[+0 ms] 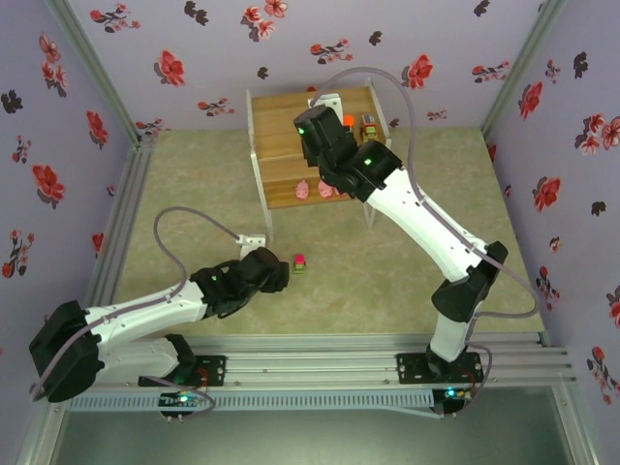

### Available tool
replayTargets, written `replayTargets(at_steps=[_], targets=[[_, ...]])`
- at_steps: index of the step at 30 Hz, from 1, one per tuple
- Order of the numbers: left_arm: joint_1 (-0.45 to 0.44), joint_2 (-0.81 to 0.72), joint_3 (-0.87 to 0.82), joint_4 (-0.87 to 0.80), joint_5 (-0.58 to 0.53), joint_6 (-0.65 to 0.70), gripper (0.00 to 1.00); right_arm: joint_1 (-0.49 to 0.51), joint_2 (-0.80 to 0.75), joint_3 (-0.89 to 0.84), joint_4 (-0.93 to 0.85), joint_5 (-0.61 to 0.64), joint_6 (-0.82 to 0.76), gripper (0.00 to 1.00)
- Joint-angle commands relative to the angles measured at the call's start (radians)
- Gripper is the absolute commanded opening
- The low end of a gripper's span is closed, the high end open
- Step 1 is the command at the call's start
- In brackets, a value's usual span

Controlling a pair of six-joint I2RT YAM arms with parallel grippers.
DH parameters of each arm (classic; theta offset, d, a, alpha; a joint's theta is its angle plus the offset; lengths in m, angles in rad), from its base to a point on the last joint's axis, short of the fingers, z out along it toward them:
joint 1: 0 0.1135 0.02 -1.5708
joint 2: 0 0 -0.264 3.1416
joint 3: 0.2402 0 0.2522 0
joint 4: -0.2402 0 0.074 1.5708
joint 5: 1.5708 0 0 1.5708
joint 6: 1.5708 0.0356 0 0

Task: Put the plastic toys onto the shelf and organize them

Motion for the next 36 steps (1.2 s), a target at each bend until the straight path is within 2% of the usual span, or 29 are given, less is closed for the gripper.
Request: replayTargets(at_steps=[1, 19, 29, 36], targets=[[-0.007, -0.006, 0.026, -0.015, -0.016, 0.004, 0.85, 0.014, -0.045, 0.016, -0.015, 0.02, -0.017, 0.44], [-0.026, 0.04, 0.078, -0.018, -0.019, 0.018, 0.85, 0.056, -0.132, -0.03, -0.015, 0.062, -0.034, 0.43], [-0.051, 0.091, 0.116, -0.018, -0.029, 0.016, 0.85, 0.086, -0.245, -0.17, 0.009, 0.084, -0.027, 0.43], [-0.073, 0.127, 0.145, -0.023, -0.042, 0.004, 0.85, 0.104, -0.362, -0.337, 0.056, 0.092, 0.0, 0.43]])
